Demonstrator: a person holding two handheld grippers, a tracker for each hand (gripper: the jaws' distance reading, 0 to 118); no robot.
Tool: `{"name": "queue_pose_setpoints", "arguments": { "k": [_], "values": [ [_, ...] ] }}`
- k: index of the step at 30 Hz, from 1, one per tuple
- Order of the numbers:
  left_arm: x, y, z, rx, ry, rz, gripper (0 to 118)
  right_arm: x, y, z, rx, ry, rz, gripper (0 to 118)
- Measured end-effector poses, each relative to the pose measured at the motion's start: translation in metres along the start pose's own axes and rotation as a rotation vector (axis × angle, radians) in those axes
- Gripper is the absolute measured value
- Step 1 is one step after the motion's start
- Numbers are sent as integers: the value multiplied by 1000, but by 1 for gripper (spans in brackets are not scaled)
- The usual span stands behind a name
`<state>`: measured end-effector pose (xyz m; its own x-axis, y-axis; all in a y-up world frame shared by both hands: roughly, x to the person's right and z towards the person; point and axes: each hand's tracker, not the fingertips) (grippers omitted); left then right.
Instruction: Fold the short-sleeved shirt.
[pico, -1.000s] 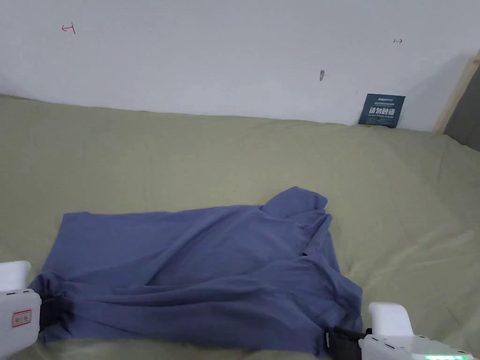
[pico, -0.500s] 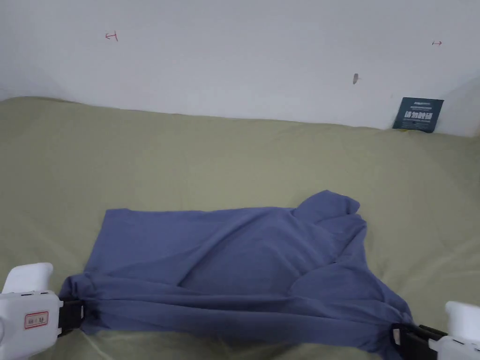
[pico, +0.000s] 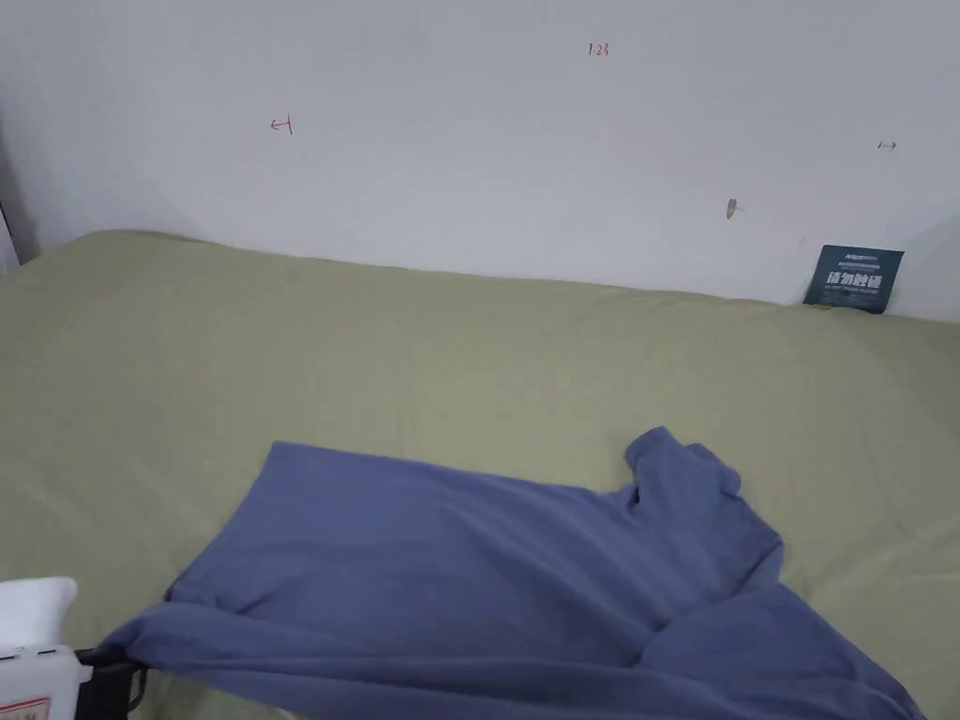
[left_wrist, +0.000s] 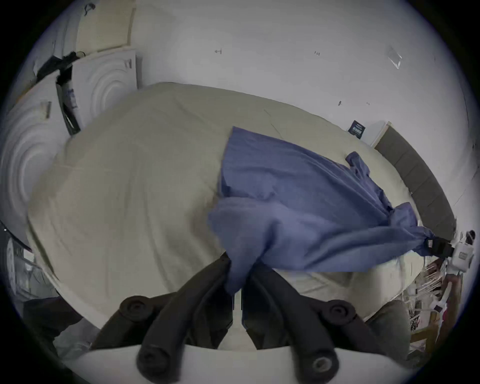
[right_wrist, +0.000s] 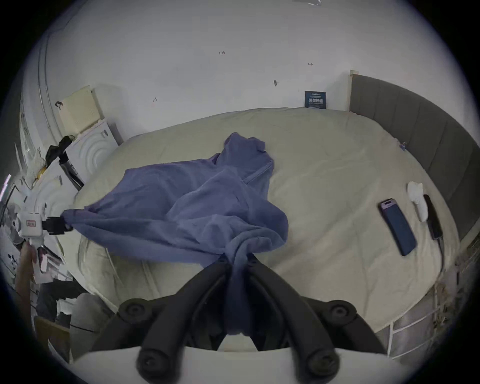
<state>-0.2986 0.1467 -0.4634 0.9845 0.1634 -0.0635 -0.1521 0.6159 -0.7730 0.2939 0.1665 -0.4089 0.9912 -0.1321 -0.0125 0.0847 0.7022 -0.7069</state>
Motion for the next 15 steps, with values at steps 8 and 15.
{"name": "queue_pose_setpoints", "arguments": {
  "k": [8, 15],
  "values": [
    [3, -25, 31, 9, -59, -9, 4, 11, -25, 24, -49, 8, 14, 6],
    [-3, -57, 30, -129, -37, -40, 4, 15, -38, 18, -190, -73, 73, 6]
  ]
}}
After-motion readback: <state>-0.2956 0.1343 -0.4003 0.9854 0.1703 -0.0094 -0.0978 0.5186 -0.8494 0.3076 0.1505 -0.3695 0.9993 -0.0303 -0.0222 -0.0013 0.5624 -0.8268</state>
